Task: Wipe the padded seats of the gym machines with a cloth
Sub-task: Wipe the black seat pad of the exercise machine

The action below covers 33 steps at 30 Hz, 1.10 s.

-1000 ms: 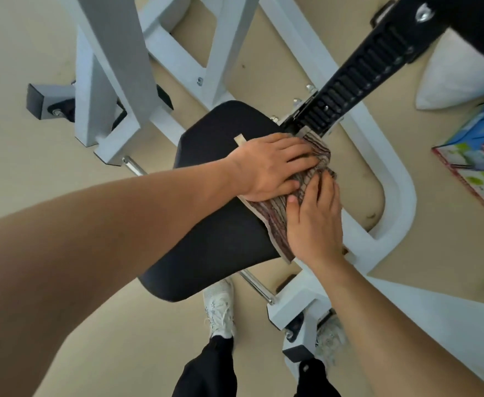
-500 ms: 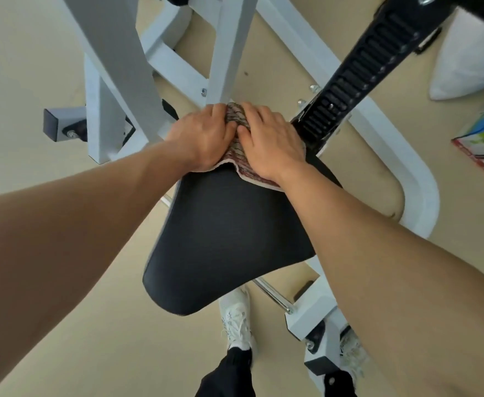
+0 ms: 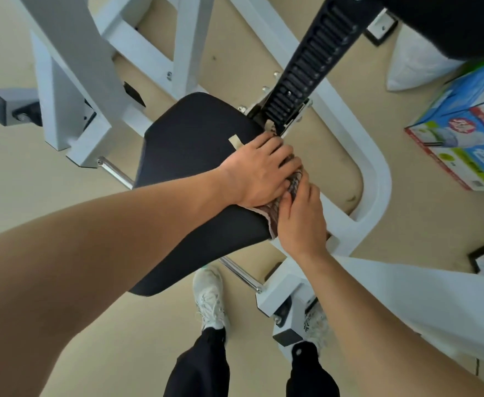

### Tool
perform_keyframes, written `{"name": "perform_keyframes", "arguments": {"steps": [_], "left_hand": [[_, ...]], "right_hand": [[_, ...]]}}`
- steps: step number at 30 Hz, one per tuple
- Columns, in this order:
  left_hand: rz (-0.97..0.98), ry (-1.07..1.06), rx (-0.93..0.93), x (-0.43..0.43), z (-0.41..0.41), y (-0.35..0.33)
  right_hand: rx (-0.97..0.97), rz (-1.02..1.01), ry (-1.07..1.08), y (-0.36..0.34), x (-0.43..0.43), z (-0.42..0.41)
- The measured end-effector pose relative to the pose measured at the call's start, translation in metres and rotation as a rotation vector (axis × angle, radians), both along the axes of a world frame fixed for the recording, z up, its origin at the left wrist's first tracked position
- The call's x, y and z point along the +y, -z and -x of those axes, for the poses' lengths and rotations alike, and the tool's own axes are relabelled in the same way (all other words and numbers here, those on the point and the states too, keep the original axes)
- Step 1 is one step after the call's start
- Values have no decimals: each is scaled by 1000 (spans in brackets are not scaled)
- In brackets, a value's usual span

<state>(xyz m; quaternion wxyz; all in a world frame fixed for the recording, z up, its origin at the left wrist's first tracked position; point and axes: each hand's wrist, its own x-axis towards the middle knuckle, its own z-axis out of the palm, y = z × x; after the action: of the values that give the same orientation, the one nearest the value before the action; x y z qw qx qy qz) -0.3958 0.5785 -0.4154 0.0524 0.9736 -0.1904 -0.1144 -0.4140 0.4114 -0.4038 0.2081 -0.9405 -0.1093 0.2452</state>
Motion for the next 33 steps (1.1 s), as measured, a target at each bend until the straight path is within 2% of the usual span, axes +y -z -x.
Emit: {"name": "perform_keyframes", "arguments": {"steps": [3,8,12,14,16,18,19,22,23,26,29,33], "left_hand": [[38,29,-9,27,-4,1],[-36,-128,-7,87,-24,0],[62,-358,92,123,-29,-3],[141,-512,207,142,-27,-4],[303,-756,347,166,-15,-7],[669,-1057,484,176,13,-14],[834,-1173,505,174,30,-14],[1101,-1408,412,147,88,-17],[1189,-1439,376,136,105,-19],[1286,-1428,353,117,141,-24],[1360,-1324,413,134,148,-23],[1148,-1303,418,162,91,-17]], "right_hand": [[-71,25,-68,2,18,-18],[-129,111,-293,12,78,-57],[-154,123,-417,12,128,-72],[-166,103,-458,10,150,-75],[-135,60,-507,7,178,-78],[-96,14,-581,6,214,-78],[-90,5,-626,6,232,-74],[-148,22,-740,0,263,-40],[-187,18,-760,-2,263,-25],[-236,-82,-781,-16,229,18],[-149,-129,-775,-22,195,24],[-138,0,-590,4,210,-31]]}}
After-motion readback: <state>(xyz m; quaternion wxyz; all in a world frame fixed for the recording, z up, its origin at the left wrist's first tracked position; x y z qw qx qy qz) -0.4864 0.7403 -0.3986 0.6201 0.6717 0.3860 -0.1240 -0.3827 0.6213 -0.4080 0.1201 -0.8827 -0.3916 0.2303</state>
